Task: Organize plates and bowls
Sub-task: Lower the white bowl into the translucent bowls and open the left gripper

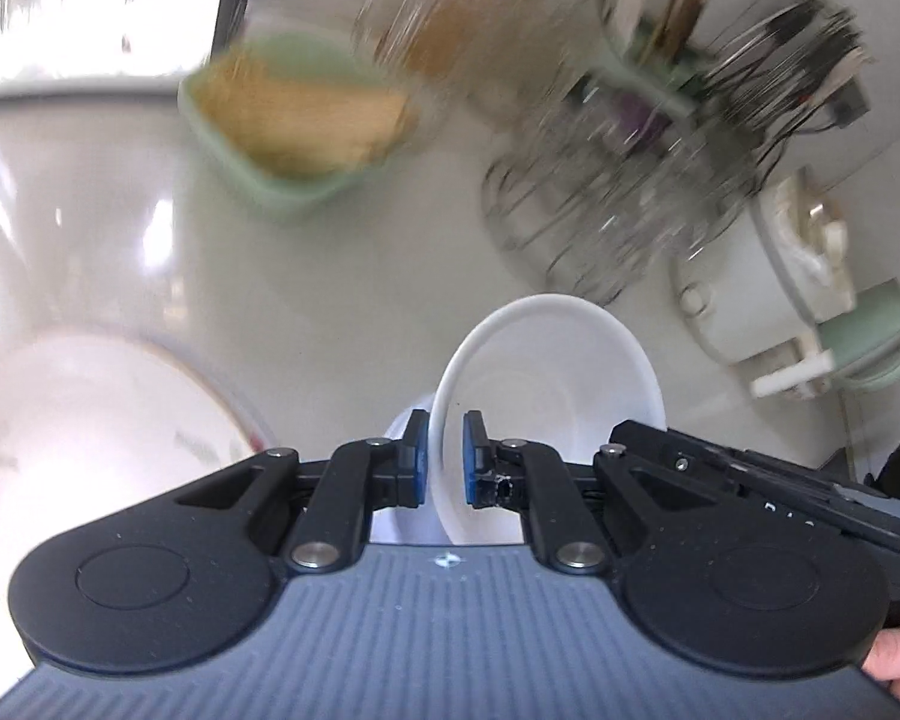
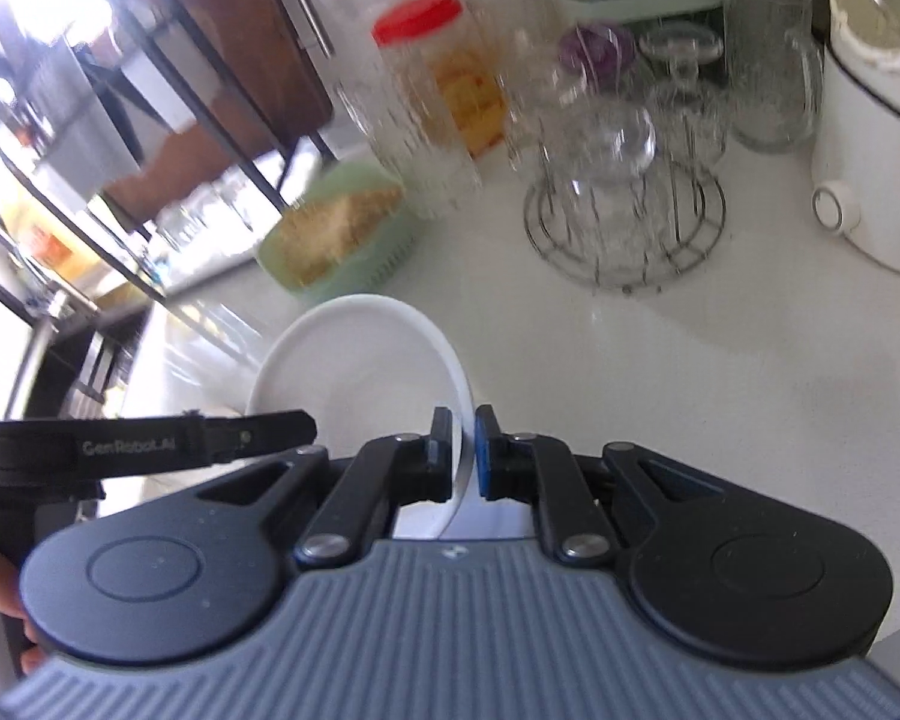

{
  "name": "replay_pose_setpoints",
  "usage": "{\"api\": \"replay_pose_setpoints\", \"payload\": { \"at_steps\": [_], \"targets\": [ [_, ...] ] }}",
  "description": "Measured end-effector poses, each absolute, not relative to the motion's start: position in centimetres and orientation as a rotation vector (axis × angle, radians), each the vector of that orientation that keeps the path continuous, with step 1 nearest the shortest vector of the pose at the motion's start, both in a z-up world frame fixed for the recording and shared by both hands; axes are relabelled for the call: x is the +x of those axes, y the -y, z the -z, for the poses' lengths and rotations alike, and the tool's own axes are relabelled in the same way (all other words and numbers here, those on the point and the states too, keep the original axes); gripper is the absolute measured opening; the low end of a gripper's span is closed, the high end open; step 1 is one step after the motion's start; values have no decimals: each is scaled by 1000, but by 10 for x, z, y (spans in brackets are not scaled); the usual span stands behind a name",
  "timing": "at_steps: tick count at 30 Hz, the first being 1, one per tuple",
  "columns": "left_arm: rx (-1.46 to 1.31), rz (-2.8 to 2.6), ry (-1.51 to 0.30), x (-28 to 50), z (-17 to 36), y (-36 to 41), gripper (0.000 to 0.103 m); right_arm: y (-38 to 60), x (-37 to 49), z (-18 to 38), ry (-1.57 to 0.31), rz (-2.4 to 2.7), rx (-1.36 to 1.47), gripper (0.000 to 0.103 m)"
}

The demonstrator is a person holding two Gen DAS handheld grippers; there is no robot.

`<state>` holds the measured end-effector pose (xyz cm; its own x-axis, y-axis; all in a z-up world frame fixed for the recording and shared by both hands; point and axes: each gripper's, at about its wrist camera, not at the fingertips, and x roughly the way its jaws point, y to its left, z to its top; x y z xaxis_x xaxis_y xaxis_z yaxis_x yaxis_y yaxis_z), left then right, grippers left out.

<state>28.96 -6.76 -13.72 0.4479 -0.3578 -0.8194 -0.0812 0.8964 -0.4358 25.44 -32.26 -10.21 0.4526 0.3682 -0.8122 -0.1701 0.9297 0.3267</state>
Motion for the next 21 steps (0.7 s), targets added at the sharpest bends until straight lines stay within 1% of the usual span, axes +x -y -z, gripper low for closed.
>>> {"api": "replay_pose_setpoints", "payload": {
  "at_steps": [7,19,21],
  "targets": [
    [-431,170,-1127,282,156,67,11,316,248,125,-1109,-310,171,12],
    [-425,170,-1151,277,154,77,11,319,242,120,-1093,-291,138,12],
    [-436,157,-1156,277,155,77,13,320,243,121,-1095,-266,144,12]
  ]
}}
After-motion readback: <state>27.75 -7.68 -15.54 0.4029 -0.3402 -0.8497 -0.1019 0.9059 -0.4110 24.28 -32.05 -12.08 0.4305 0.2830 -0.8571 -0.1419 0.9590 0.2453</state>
